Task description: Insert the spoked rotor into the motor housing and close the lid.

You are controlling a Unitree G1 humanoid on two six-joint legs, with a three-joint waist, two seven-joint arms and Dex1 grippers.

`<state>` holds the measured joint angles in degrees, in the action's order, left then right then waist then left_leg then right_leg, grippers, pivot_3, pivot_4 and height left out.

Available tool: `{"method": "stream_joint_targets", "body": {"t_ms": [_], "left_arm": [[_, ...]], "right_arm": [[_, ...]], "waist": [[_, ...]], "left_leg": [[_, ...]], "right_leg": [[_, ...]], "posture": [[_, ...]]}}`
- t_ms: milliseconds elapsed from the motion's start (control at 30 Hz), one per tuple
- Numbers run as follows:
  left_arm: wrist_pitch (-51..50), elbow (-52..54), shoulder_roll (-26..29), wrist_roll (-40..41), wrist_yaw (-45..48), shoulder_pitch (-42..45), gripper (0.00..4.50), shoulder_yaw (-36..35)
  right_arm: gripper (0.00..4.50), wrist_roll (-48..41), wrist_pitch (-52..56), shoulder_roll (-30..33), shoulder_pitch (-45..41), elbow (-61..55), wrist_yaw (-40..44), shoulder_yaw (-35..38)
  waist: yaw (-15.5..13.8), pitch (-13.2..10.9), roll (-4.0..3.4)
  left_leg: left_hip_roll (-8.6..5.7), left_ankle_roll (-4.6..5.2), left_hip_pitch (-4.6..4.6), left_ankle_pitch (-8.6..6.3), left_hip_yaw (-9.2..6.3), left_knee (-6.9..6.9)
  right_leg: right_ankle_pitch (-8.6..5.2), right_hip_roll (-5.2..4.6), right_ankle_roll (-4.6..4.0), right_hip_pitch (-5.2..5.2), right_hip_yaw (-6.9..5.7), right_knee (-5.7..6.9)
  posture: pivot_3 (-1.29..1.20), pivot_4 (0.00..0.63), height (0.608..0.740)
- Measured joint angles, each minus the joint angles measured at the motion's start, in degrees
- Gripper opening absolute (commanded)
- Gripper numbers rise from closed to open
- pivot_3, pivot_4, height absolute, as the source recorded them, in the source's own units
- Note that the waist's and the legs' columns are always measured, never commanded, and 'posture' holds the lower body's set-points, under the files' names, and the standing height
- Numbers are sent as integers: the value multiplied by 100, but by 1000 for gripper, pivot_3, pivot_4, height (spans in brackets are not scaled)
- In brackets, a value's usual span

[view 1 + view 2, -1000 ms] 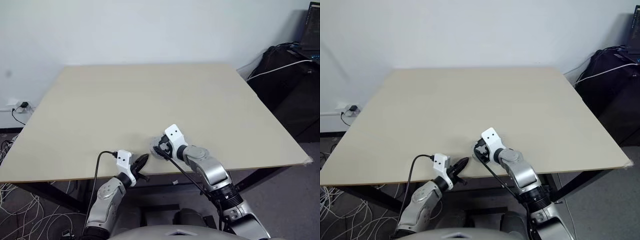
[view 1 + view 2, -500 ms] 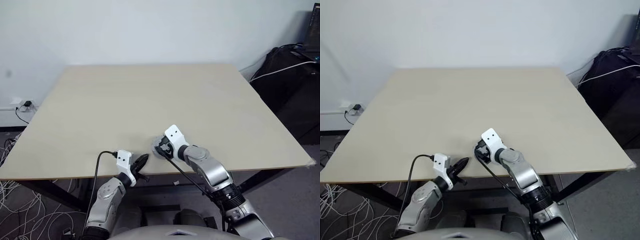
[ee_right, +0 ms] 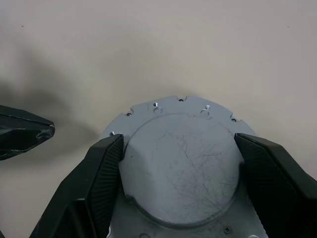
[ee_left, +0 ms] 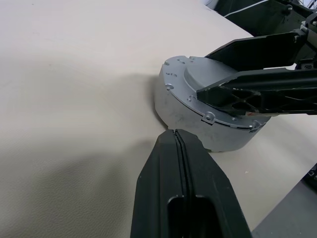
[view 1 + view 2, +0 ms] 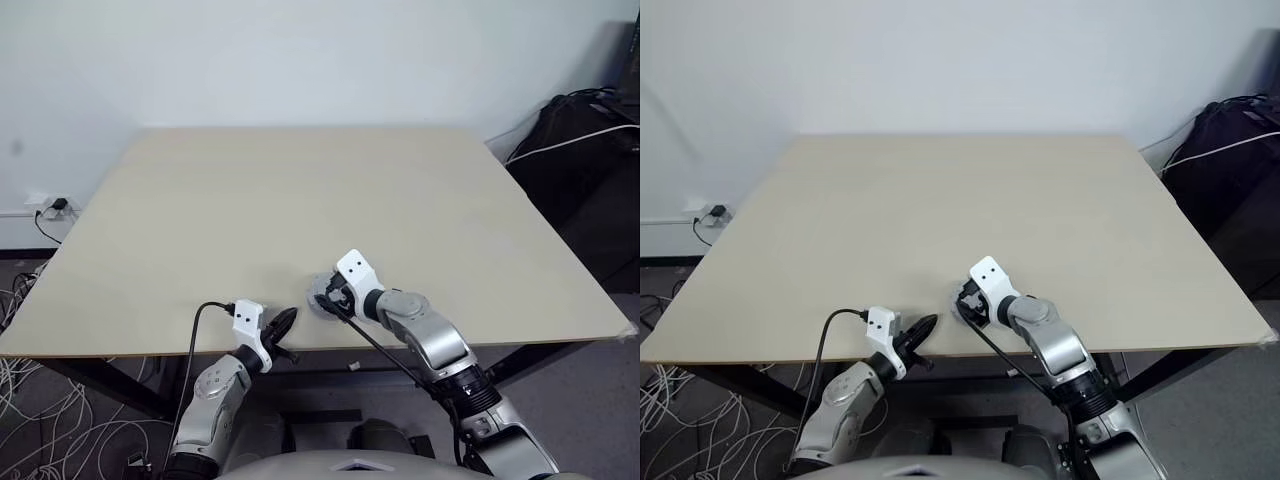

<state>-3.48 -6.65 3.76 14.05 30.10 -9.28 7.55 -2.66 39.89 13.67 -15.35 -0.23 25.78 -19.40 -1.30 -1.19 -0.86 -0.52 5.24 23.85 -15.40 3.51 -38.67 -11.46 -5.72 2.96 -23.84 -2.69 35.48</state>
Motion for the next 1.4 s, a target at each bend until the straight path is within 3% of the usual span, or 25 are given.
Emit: {"method": "stream_joint_targets", "body": {"t_ms": [167,567,1167,1400], "left_arm": [[85,-99,316,-437,200,220,0,429],[374,-406,43,-397,259,1116,0,392],[-1609,-1090,915,72,1186,2571,0,3],[-1997,-1534,946,-43,1317,3000,0,99]], "right_arm": [[3299,0,0,-13,26,-13,-27,9],[3299,9,14,-108,100,-64,-197,14],[3299,37,17,-185,99,-48,-202,-39],[3299,45,20,-191,107,-53,-209,-39]], "waist": [[-17,4,-6],[-9,15,-8],[51,20,1],[53,23,7]], "left_leg": [[0,0,-2,0,0,4],[1,0,-4,1,-2,7],[-2,-1,-12,4,-2,7],[-4,-1,-15,4,-2,7]], "right_leg": [[0,2,0,1,-15,-1],[1,4,-1,4,-18,-4],[1,35,0,15,-29,-5],[2,41,-1,19,-25,-5]], "posture": [[0,0,740],[0,0,740],[0,0,740],[0,0,740]]}}
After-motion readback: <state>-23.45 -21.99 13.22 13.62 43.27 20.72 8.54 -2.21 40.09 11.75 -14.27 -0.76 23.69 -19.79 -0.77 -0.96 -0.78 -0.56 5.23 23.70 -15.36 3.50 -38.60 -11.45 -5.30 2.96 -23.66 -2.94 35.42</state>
